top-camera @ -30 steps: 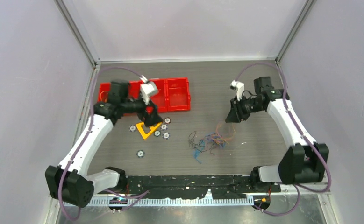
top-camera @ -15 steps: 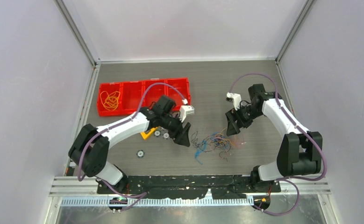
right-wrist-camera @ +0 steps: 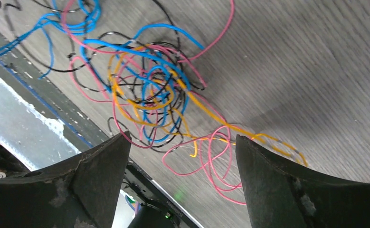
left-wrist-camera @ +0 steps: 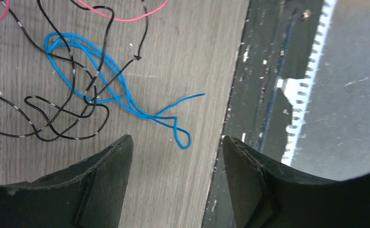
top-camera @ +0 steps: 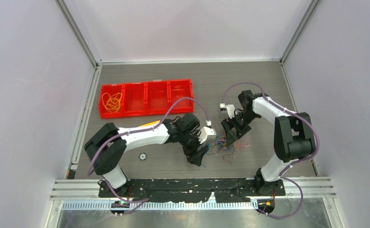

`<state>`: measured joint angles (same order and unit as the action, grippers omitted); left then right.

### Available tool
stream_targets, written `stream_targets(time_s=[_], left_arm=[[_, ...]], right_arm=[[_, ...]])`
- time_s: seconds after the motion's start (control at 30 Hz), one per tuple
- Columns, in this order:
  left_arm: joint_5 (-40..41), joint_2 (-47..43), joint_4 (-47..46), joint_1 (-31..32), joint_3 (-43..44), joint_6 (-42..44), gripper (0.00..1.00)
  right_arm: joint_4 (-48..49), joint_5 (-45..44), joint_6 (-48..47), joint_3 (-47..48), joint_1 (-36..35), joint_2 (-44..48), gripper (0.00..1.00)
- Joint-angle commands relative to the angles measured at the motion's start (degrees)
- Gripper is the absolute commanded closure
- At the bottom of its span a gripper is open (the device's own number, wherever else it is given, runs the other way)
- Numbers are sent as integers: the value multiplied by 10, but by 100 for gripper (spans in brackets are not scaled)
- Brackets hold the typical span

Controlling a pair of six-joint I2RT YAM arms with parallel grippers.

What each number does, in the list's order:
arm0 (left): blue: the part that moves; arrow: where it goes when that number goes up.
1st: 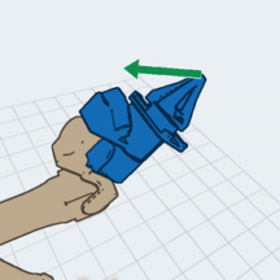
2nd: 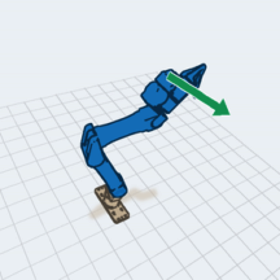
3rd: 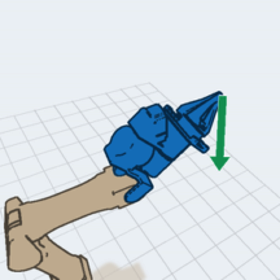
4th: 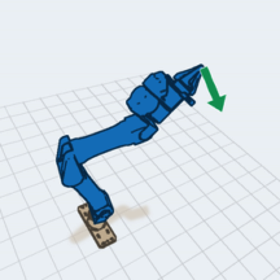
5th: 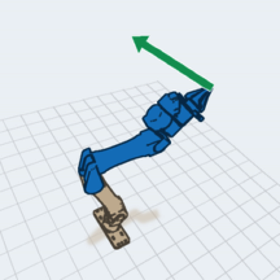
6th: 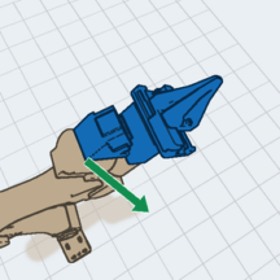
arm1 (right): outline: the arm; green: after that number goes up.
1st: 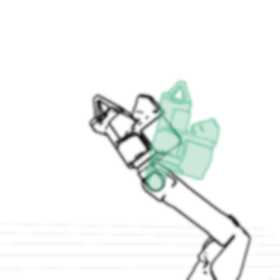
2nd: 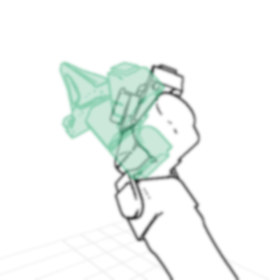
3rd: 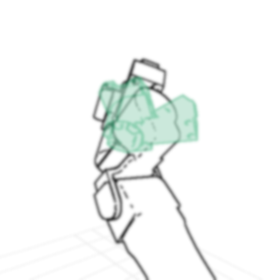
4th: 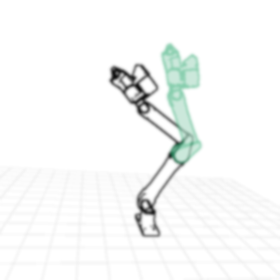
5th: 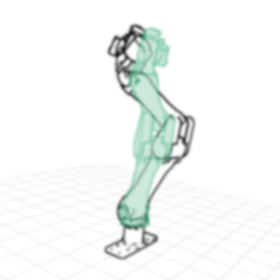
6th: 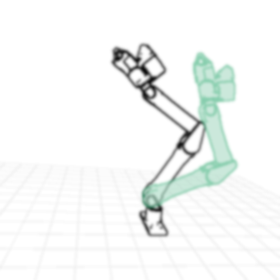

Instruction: Untangle the cables

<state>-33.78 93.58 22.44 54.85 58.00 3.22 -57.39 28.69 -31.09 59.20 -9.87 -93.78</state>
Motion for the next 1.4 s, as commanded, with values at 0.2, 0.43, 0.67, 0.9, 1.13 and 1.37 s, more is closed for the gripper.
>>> stream_targets(time_s=[0.2,0.43,0.67,0.9,1.13,1.37], left_arm=[[63,23,-35,-1,27,25,84],[0,-192,43,-106,-34,74,100],[-58,-376,285,-277,43,229,100],[-29,-391,300,-354,150,219,100],[62,-246,190,-355,192,150,100],[141,-116,154,-418,233,147,100]], right_arm=[[54,-84,7,24,-12,-68,29],[82,-151,-18,-5,12,-69,69],[92,-176,-40,-8,55,-70,95],[87,-148,-49,-14,71,-53,94],[56,-73,-46,-4,72,-13,94],[27,-31,-38,13,72,31,95]])
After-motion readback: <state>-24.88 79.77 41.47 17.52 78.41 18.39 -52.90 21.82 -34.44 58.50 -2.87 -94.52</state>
